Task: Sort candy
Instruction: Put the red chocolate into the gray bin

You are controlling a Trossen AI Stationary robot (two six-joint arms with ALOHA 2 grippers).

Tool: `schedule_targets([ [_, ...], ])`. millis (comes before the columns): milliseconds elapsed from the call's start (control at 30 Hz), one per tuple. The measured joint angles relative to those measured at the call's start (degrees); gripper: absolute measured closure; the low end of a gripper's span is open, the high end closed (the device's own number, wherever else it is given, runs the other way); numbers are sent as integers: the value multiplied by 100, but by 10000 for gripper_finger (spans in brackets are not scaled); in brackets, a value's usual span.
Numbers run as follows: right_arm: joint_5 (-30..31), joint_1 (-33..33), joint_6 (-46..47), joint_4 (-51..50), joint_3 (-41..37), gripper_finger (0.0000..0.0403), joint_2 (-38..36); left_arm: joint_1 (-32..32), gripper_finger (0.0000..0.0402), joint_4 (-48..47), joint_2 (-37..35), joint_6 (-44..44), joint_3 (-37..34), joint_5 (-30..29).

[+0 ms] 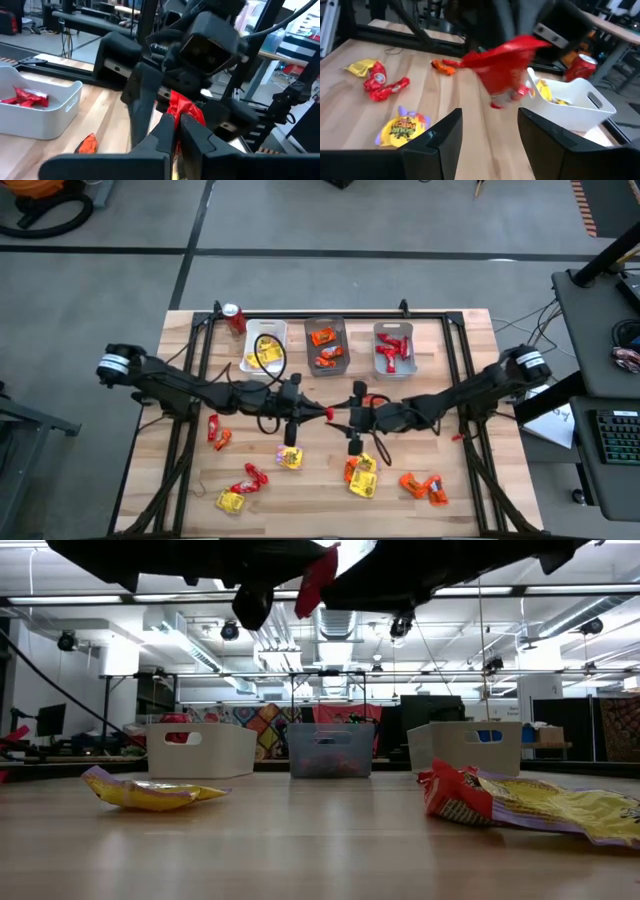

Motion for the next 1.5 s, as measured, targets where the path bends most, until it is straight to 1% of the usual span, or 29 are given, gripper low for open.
schedule_targets([
  [200,29,-34,-76,790,2,220,262,3,401,306,221,-26,22,0],
  [300,51,-50,-132,895,2,223,267,3,401,347,251,-42,37,0],
  [367,170,-52,-139,981,9,231,273,5,401,353,251,-44,37,0],
  [500,295,-55,-151,989,9,271,257,9,401,361,251,-44,37,-13],
  [667,296,-52,-173,973,8,344,234,9,399,385,251,-47,37,-31],
  [733,305,-53,-183,959,7,367,232,6,392,386,246,-85,37,-108],
  [767,307,-55,-183,959,7,371,232,5,387,383,237,-96,37,-160],
  [900,311,-61,-53,939,7,371,208,5,359,347,195,1,37,-190],
  [1000,314,-91,152,677,7,368,66,5,330,152,41,105,37,-190],
  [1067,431,-145,360,281,11,366,-122,11,311,-139,-141,154,37,-206],
  [1133,731,-227,595,-288,11,366,-363,35,295,-611,-375,154,37,-206],
  [1267,1370,-532,1326,-1953,11,369,-1041,42,277,-1747,-955,90,39,-207],
  [1367,1506,-970,2126,-3409,11,369,-1570,42,275,-2591,-1329,-197,39,-207],
  [1500,1458,-1695,3446,-5224,11,368,-2081,42,275,-3583,-1681,-543,39,-210],
])
